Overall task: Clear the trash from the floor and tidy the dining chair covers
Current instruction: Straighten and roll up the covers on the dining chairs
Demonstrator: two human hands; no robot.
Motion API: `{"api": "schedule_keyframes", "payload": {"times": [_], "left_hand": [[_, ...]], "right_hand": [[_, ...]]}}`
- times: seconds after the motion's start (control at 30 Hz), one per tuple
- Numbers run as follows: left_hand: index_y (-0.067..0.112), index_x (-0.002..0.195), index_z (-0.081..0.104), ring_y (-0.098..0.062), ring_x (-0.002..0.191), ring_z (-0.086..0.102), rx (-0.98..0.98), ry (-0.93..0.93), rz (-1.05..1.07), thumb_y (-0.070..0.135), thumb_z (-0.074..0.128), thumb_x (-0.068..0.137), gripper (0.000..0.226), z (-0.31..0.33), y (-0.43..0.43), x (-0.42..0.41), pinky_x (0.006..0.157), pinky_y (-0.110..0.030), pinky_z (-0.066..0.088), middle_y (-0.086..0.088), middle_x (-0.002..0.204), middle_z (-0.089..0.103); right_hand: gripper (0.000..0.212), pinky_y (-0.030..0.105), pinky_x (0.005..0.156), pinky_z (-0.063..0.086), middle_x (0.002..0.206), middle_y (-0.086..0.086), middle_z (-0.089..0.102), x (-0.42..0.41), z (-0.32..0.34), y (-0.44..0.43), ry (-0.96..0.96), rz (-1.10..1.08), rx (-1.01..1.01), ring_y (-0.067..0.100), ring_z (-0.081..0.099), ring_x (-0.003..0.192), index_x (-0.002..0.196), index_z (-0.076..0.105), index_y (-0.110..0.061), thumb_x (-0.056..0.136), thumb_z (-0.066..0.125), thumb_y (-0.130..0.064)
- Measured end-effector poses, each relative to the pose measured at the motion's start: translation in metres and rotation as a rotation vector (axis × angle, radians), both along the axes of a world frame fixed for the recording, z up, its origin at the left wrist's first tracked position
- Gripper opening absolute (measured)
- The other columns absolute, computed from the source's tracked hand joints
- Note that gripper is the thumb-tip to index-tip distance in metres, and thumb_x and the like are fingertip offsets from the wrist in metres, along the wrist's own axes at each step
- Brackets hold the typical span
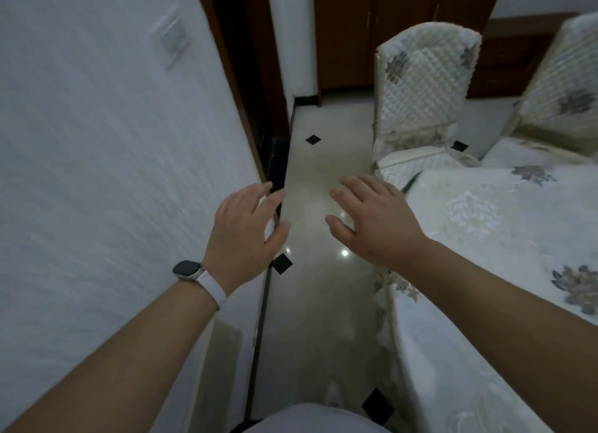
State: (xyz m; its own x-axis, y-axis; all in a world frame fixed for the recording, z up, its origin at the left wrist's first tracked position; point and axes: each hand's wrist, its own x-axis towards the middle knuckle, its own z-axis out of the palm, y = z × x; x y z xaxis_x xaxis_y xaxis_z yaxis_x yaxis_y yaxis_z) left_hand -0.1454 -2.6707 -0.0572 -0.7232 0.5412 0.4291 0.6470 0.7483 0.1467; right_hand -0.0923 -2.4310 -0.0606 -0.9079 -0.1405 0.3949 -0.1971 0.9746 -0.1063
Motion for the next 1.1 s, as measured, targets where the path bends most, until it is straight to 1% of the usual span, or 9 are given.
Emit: {"api": "schedule_keyframes", "payload": {"times": [0.17,0.3,0.43,0.53,0.6,0.7,0.8,1.0,1.1], "left_hand": [[0.014,0.136,0.055,-0.028,0.127,0.05,-0.008,-0.032,-0.062,0.043,0.05,0.095,0.05,-0.006,0.03,-0.056,0.105,-0.046,0.04,-0.012,0.137,0.055],[0.013,0.134,0.057,-0.03,0.124,0.052,-0.005,-0.035,-0.119,0.041,0.052,0.094,0.049,-0.019,0.047,-0.109,0.102,-0.048,0.042,-0.013,0.134,0.056],[0.012,0.133,0.057,-0.029,0.122,0.052,0.009,-0.056,-0.184,0.042,0.051,0.093,0.05,-0.034,0.067,-0.175,0.102,-0.046,0.041,-0.013,0.133,0.056],[0.012,0.132,0.057,-0.03,0.118,0.053,0.014,-0.099,-0.233,0.042,0.05,0.094,0.049,-0.041,0.085,-0.235,0.1,-0.049,0.043,-0.013,0.132,0.056],[0.013,0.133,0.055,-0.031,0.12,0.052,0.002,-0.126,-0.257,0.044,0.048,0.094,0.05,-0.042,0.101,-0.273,0.102,-0.047,0.041,-0.013,0.133,0.055],[0.015,0.135,0.053,-0.03,0.124,0.049,-0.012,-0.121,-0.331,0.043,0.049,0.093,0.051,-0.038,0.127,-0.321,0.105,-0.042,0.033,-0.012,0.136,0.053],[0.019,0.139,0.049,-0.028,0.13,0.044,-0.035,-0.147,-0.389,0.042,0.051,0.093,0.051,-0.033,0.149,-0.36,0.108,-0.043,0.03,-0.01,0.142,0.049],[0.019,0.139,0.05,-0.028,0.131,0.043,-0.055,-0.169,-0.451,0.044,0.048,0.093,0.052,-0.034,0.186,-0.42,0.108,-0.046,0.032,-0.009,0.142,0.049],[0.018,0.138,0.051,-0.03,0.13,0.045,-0.072,-0.174,-0.472,0.045,0.046,0.093,0.052,-0.039,0.207,-0.46,0.106,-0.048,0.034,-0.011,0.141,0.05]], "right_hand": [[0.05,0.043,0.097,0.041,0.132,0.008,0.058,-0.038,-0.005,0.031,-0.026,-0.085,0.001,0.029,0.05,0.124,0.124,0.06,-0.017,0.093,0.041,-0.051],[0.051,0.042,0.096,0.041,0.131,0.008,0.059,-0.073,-0.016,0.047,-0.049,-0.148,0.019,0.03,0.051,0.122,0.123,0.061,-0.016,0.092,0.041,-0.051],[0.05,0.043,0.095,0.042,0.13,0.009,0.059,-0.118,-0.024,0.062,-0.061,-0.211,0.011,0.03,0.052,0.122,0.12,0.062,-0.014,0.091,0.042,-0.05],[0.051,0.042,0.096,0.041,0.13,0.008,0.059,-0.158,-0.018,0.071,-0.077,-0.291,0.019,0.029,0.05,0.123,0.122,0.062,-0.015,0.091,0.042,-0.05],[0.05,0.042,0.095,0.042,0.13,0.007,0.06,-0.185,-0.011,0.076,-0.069,-0.348,0.038,0.029,0.051,0.122,0.122,0.063,-0.016,0.09,0.043,-0.05],[0.049,0.042,0.094,0.041,0.128,0.007,0.06,-0.221,-0.005,0.089,-0.049,-0.41,0.065,0.029,0.052,0.12,0.12,0.063,-0.015,0.09,0.045,-0.049],[0.045,0.042,0.095,0.04,0.126,0.006,0.061,-0.246,-0.003,0.103,-0.052,-0.496,0.069,0.029,0.052,0.12,0.119,0.063,-0.016,0.09,0.048,-0.047],[0.049,0.044,0.093,0.043,0.128,0.008,0.06,-0.292,-0.012,0.131,-0.077,-0.567,0.07,0.031,0.053,0.12,0.119,0.063,-0.015,0.09,0.044,-0.05],[0.048,0.043,0.094,0.042,0.127,0.008,0.06,-0.331,-0.019,0.154,-0.092,-0.557,0.057,0.031,0.052,0.12,0.12,0.062,-0.015,0.09,0.046,-0.05]]}}
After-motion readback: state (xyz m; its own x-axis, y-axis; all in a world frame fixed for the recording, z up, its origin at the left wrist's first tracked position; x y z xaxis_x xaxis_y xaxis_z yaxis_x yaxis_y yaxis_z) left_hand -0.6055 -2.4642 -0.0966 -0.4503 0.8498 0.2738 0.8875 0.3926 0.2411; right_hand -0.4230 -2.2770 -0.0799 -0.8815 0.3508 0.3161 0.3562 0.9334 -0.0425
